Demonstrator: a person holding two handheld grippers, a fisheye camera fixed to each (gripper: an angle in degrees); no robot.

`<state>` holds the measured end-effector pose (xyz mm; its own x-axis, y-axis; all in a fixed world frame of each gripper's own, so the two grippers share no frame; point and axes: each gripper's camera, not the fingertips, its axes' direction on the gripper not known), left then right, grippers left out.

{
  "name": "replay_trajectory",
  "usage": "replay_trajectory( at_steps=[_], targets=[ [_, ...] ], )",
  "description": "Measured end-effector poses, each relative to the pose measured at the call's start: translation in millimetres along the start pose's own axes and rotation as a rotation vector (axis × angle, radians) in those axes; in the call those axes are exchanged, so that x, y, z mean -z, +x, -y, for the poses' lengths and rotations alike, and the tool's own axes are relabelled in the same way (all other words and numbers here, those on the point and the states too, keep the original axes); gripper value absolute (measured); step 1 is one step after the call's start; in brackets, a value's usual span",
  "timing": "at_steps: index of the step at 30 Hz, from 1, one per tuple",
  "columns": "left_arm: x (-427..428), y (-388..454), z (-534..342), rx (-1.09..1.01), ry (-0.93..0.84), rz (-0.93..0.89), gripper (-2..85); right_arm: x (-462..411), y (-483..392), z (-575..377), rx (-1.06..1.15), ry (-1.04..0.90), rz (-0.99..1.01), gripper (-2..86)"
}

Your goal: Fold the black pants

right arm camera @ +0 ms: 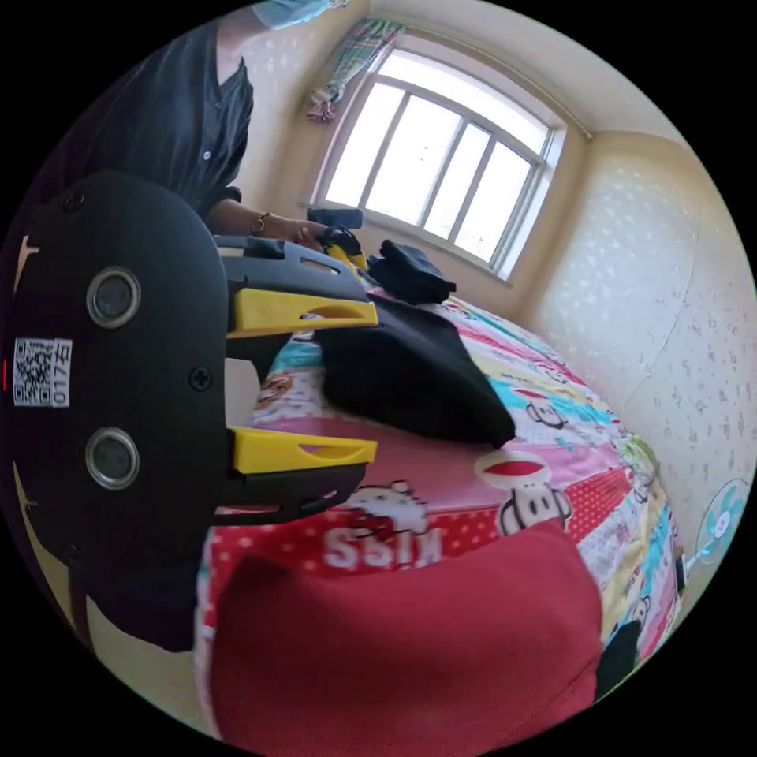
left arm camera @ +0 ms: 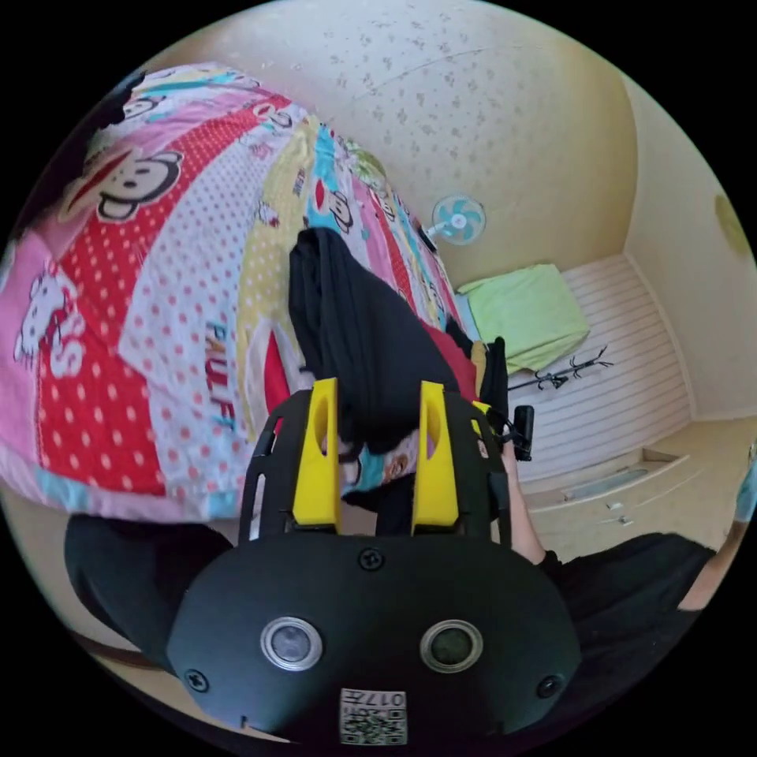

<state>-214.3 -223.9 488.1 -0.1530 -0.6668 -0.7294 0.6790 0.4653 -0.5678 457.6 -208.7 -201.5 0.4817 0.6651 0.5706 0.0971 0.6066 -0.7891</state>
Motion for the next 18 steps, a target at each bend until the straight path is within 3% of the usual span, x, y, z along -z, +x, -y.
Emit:
replay_trajectory(
  at_steps=[3, 6, 8, 11, 18],
  targets=[
    [-25, -12, 51, 0.038, -0.046, -0.005, 17.0, -27, -4, 58, -0.009, 0.020, 0.014, 21.3],
    [-92, -36, 68, 0.151, -0.319, -0.072, 17.3, -108, 23, 86, -0.198, -0.258, -0.031, 23.5],
    [-93, -37, 56, 0.189, -0.226, -0.080, 15.9, -112, 16, 68, -0.229, -0.176, -0.057, 21.3],
    [-79, -22, 31, 0.165, -0.142, -0.015, 13.8, -105, 33, 28, -0.322, -0.213, 0.125, 17.6],
    [-41, 13, -53, 0.199, -0.298, -0.132, 11.1, -33, 13, -87, -0.196, -0.256, 0.459, 14.3]
  ],
)
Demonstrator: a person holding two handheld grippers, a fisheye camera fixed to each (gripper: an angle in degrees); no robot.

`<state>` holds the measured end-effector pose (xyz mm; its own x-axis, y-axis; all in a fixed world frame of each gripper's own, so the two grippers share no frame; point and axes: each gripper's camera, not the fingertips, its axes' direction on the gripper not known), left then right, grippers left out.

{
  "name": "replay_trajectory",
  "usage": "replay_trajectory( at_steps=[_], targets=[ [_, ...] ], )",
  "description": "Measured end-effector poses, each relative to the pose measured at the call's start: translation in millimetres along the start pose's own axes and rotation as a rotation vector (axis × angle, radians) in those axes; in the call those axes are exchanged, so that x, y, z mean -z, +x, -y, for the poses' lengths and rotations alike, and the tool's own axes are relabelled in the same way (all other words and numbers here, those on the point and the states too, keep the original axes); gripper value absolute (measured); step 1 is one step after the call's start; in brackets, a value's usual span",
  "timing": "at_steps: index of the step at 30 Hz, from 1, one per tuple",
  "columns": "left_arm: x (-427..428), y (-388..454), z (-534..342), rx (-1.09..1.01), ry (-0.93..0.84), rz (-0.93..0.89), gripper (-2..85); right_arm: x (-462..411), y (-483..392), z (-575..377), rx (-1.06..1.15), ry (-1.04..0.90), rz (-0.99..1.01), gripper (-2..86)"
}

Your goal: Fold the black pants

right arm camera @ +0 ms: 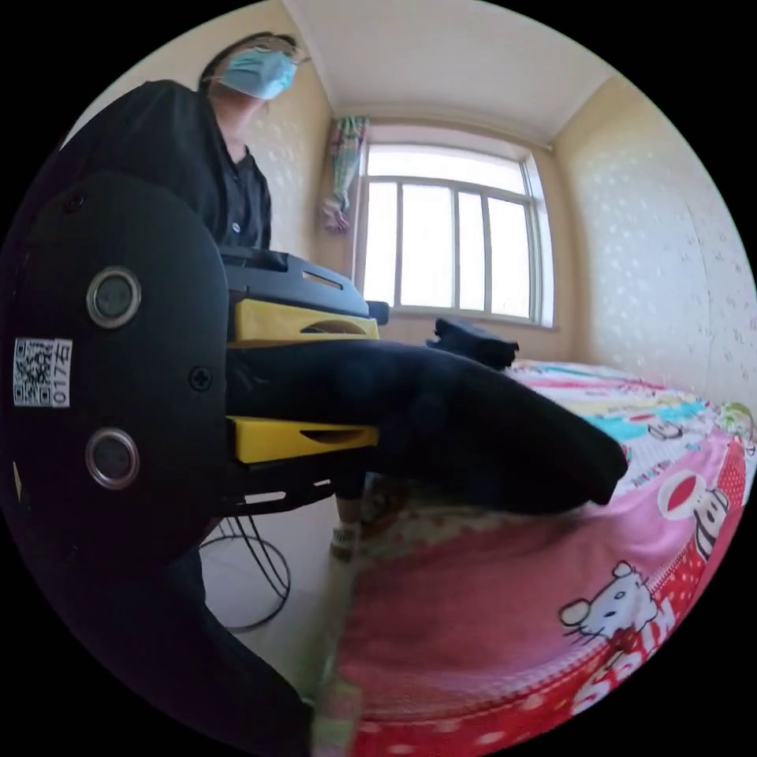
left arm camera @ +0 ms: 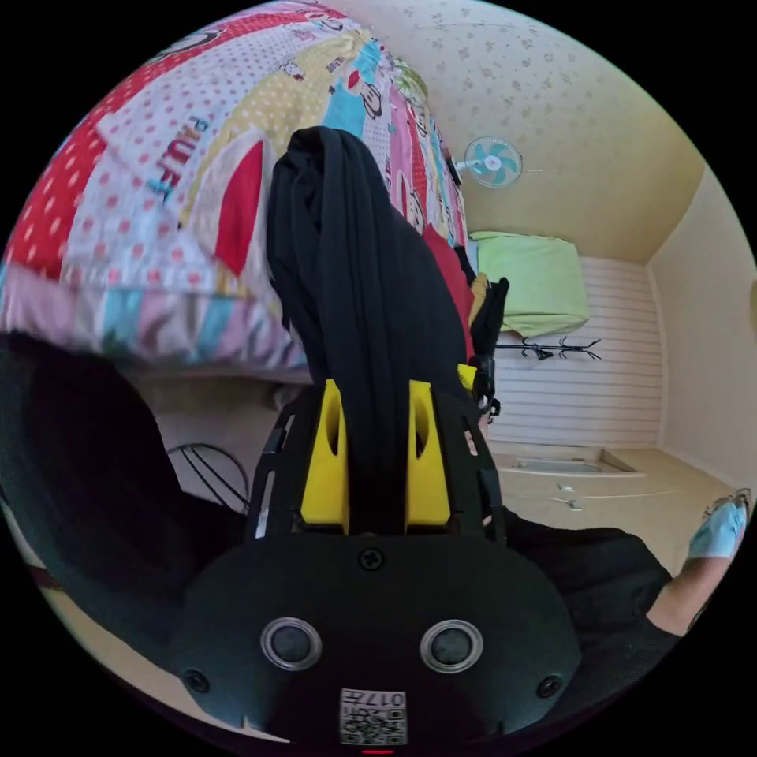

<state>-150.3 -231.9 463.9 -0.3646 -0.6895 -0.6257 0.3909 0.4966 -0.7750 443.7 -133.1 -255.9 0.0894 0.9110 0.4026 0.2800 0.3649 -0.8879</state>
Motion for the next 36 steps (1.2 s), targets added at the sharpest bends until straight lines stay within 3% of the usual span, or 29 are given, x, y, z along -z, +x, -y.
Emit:
replay_trajectory(
  at_steps=[5, 13, 15, 18, 20, 21, 24, 26, 30, 36],
  targets=[
    [10, 55, -21, -0.088, 0.018, -0.054, 10.4, 50, -57, -39, 0.189, 0.083, 0.111, 13.5],
    [-21, 226, 50, -0.583, 0.126, -0.012, 10.5, 210, -175, -6, 0.609, 0.245, -0.034, 13.7],
    [-50, 253, 73, -0.629, 0.117, -0.013, 11.1, 260, -179, -3, 0.563, 0.338, -0.114, 14.1],
    [-120, 277, 109, -0.674, 0.035, 0.049, 12.7, 340, -153, -16, 0.450, 0.560, -0.387, 14.3],
    [-158, 268, 118, -0.637, -0.019, 0.137, 12.0, 388, -97, -46, 0.157, 0.685, -0.593, 12.8],
    [-178, 253, 117, -0.602, -0.056, 0.176, 10.6, 393, -83, -58, 0.112, 0.704, -0.632, 11.9],
    [-202, 193, 94, -0.542, -0.123, 0.270, 6.5, 381, 3, -131, -0.039, 0.737, -0.784, 5.4],
    [-201, 145, 75, -0.452, -0.174, 0.349, 5.5, 342, 87, -181, -0.170, 0.646, -0.868, 2.1],
    [-147, 54, 30, -0.219, -0.193, 0.520, 1.6, 262, 171, -226, -0.235, 0.442, -0.942, 0.7],
    [-1, 19, -3, -0.047, 0.175, 0.719, 0.6, 97, 134, -135, 0.192, 0.232, -1.000, 0.2]
  ],
)
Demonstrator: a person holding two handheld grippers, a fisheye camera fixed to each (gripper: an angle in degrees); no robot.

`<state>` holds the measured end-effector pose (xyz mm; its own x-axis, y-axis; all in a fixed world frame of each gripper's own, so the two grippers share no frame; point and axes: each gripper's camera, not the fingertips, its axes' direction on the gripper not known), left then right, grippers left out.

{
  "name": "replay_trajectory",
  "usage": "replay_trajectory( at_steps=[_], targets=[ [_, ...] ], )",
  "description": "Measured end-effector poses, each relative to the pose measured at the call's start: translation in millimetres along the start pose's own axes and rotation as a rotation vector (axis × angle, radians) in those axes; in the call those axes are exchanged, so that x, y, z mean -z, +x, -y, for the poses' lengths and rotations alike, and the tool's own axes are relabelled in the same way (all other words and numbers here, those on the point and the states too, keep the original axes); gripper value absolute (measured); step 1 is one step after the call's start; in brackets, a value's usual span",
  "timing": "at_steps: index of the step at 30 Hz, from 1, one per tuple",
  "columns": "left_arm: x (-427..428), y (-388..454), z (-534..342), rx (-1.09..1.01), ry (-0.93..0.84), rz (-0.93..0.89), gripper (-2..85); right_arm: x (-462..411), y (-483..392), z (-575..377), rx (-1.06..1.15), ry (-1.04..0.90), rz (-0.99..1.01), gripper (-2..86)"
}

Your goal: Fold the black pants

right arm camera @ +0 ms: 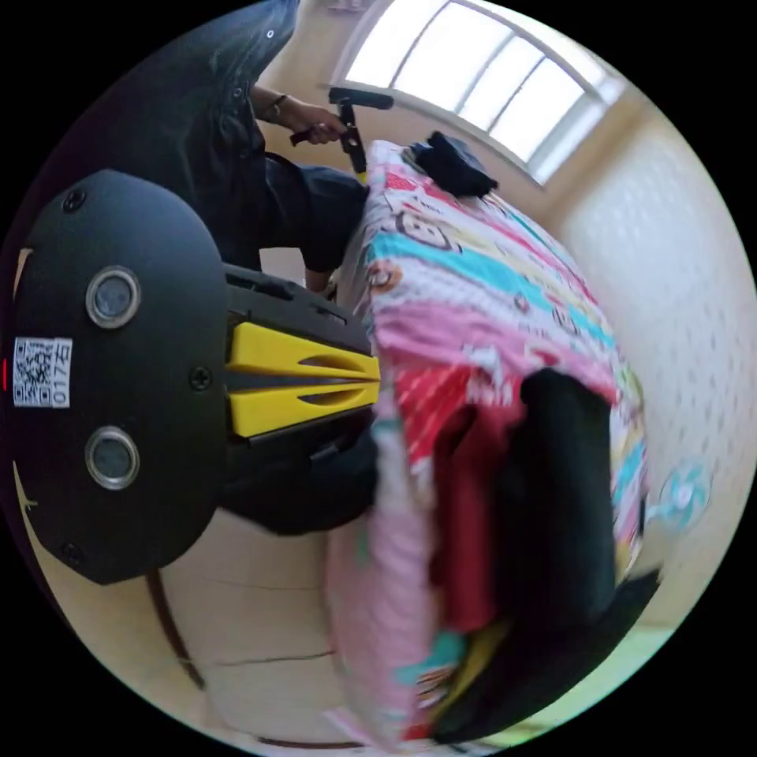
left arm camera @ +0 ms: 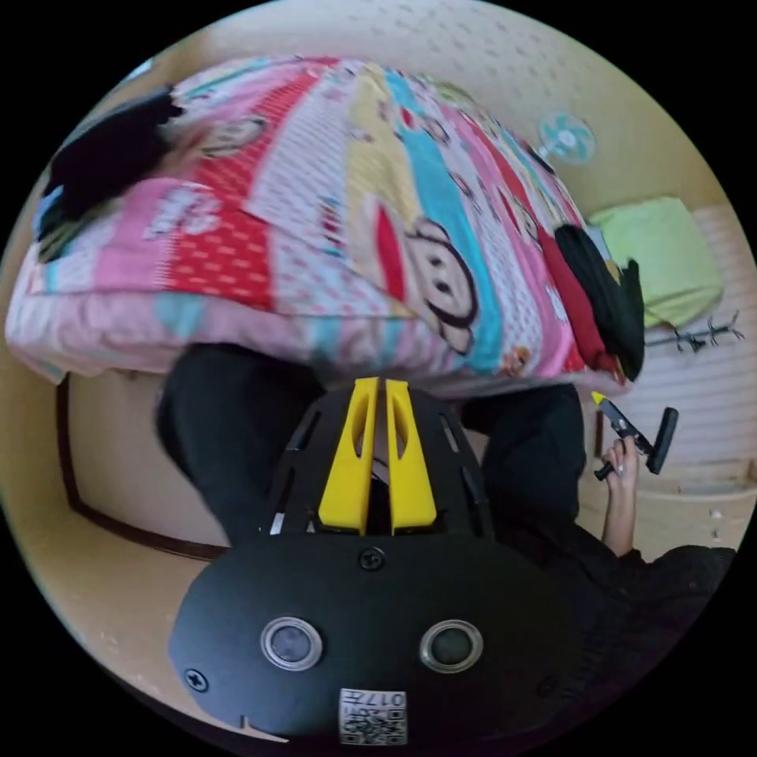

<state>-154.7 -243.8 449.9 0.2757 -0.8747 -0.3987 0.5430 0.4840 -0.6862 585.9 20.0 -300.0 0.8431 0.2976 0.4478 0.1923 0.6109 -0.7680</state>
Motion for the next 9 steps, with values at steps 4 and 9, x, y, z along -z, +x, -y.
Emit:
replay_trajectory(
  at_steps=[4, 9],
  targets=[
    [51, -52, -26, 0.149, 0.243, 0.026, 0.9, -72, -165, 80, 0.419, -0.067, 0.108, 0.2],
    [20, -95, -59, 0.291, 0.185, -0.037, 3.5, -167, -300, 106, 0.589, -0.002, 0.049, 0.2]
  ],
)
